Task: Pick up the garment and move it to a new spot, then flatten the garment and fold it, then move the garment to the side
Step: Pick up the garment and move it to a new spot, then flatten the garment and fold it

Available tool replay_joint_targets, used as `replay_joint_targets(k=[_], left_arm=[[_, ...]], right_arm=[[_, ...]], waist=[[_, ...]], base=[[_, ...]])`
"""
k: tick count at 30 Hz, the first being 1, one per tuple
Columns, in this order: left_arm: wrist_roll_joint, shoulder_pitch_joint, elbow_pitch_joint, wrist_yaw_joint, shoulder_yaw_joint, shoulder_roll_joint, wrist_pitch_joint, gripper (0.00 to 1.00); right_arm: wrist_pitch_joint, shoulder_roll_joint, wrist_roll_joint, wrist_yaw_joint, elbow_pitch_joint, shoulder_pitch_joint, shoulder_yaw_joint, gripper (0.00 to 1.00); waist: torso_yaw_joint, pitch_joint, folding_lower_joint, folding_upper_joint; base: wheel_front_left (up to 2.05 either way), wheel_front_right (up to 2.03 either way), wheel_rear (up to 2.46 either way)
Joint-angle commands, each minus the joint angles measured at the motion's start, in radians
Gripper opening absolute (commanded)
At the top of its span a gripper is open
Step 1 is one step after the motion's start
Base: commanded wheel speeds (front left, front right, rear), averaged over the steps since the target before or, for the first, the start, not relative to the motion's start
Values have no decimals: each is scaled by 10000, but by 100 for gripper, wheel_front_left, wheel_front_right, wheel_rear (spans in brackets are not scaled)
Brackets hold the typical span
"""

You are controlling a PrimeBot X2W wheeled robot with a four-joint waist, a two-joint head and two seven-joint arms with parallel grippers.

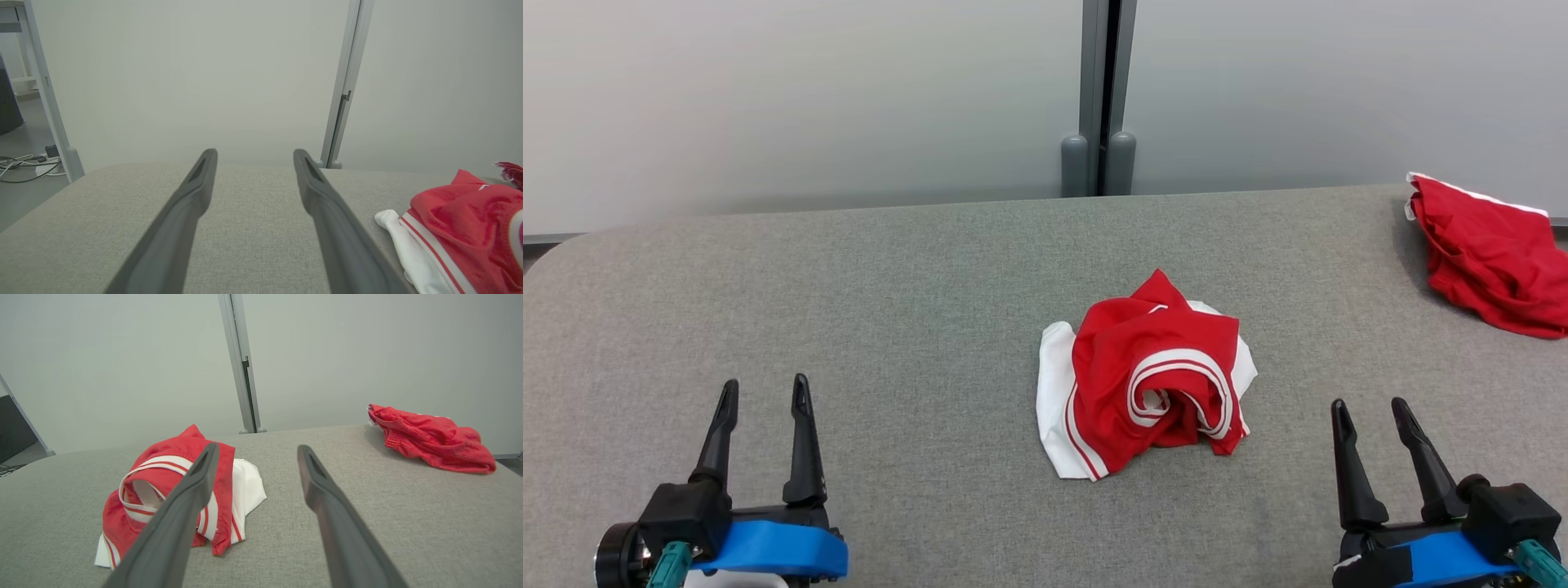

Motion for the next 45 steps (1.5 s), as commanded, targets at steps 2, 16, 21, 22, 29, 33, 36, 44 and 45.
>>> replay_joint_targets(k=[2,16,21,22,29,33,36,44,45], left_arm=[[223,249,-33,-183,291,-152,-42,100],[1115,704,-164,-850,1209,-873,-43,100],[1287,673,-157,-951,1410,-1013,-43,100],[1326,664,-140,-970,1430,-1032,-43,100],[1497,555,-143,-1153,1626,-1123,-43,100],[1577,505,-247,-1168,1584,-1181,-43,100],[1580,433,-273,-1182,1541,-1221,-44,100],[1572,148,-291,-1206,1379,-1267,-44,100],[1555,86,-273,-1199,1377,-1269,-44,100]], right_arm=[[-32,-14,-99,5,91,212,-62,100],[-32,-15,-113,5,420,218,-134,100],[-32,-15,-101,4,481,224,-110,100],[-32,-15,-97,4,491,234,-110,100],[-32,-15,-56,5,464,133,-277,100],[-17,-153,-256,4,422,-371,-297,100],[105,-360,-315,5,486,-916,-191,100],[543,-1080,-502,4,1142,-2880,78,100],[587,-1166,-526,5,1323,-3088,105,100]], waist=[[11,-34,0,0],[85,-33,0,0],[85,-21,0,0],[85,-17,0,0],[110,45,0,0],[170,156,0,0],[228,282,0,0],[483,750,0,0],[529,813,0,0]], base=[[0,0,0],[0,0,0],[0,0,0],[0,0,0],[0,0,0],[0,0,0],[0,0,0],[0,0,0],[0,0,0]])
